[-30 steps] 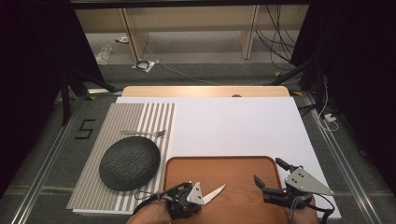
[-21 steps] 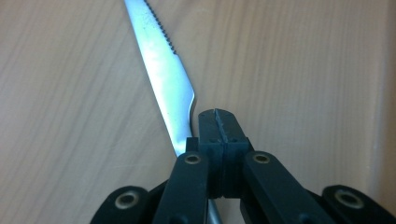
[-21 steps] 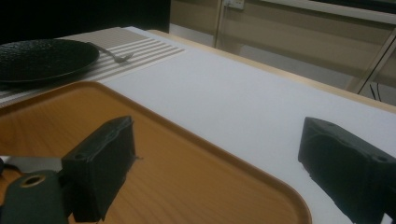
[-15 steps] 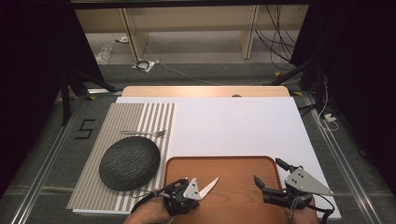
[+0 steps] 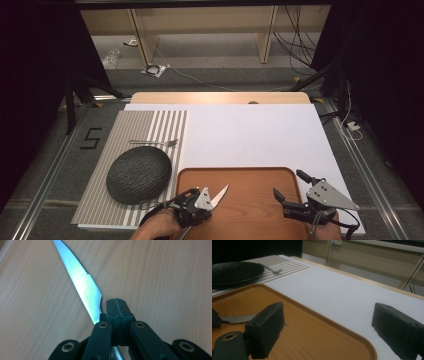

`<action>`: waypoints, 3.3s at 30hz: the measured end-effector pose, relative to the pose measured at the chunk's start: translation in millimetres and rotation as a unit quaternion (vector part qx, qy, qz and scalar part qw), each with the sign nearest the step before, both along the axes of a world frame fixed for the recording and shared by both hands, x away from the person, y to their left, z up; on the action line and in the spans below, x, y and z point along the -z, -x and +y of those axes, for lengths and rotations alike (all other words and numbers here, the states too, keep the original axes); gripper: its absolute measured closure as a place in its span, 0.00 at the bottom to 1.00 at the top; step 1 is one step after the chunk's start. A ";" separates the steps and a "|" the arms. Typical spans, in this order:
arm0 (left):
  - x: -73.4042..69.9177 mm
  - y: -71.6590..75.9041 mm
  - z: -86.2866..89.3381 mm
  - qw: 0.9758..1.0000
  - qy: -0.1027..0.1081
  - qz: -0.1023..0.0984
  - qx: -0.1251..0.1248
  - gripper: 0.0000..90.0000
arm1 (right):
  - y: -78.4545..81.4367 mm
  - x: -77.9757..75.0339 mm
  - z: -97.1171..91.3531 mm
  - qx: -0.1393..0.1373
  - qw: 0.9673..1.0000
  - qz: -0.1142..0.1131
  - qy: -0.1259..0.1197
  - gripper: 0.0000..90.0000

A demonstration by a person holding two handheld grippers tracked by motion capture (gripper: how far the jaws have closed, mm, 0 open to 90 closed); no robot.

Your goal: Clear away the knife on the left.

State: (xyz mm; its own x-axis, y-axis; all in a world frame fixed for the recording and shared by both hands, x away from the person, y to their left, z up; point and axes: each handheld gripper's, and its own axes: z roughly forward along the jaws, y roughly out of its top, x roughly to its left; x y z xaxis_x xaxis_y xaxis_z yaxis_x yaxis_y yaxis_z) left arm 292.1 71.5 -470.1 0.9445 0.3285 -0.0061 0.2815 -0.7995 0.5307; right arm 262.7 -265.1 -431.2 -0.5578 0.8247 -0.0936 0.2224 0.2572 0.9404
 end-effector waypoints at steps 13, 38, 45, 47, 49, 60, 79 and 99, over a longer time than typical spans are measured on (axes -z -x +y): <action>-0.5 -5.8 7.9 1.000 -0.008 -0.007 -0.019 1.00 | -0.7 0.6 1.0 -0.001 1.000 -0.003 -0.003 0.13; -1.6 -16.3 30.2 0.997 -0.028 -0.016 -0.065 1.00 | -0.5 0.6 0.6 -0.001 1.000 -0.002 -0.002 0.13; -2.3 -17.8 34.2 0.997 -0.035 -0.013 -0.073 1.00 | -0.5 0.6 0.7 -0.001 1.000 -0.002 -0.001 0.13; -2.4 -18.5 36.3 0.996 -0.037 -0.012 -0.076 1.00 | -0.6 0.7 0.7 -0.001 1.000 -0.003 -0.002 0.13; -2.6 -19.4 38.7 0.996 -0.039 -0.010 -0.080 1.00 | -0.6 0.8 0.6 -0.001 1.000 -0.003 -0.001 0.13; -4.7 -24.3 48.6 0.994 -0.050 0.020 -0.094 1.00 | -0.7 0.9 1.0 -0.001 1.000 -0.003 -0.001 0.13; -23.1 -26.6 50.5 0.991 0.029 0.009 -0.128 0.39 | -1.1 1.0 0.8 -0.001 1.000 -0.001 0.000 0.13; -35.4 -34.1 66.4 0.979 0.074 -0.024 -0.187 0.21 | -1.3 1.1 1.1 -0.001 1.000 -0.001 0.000 0.13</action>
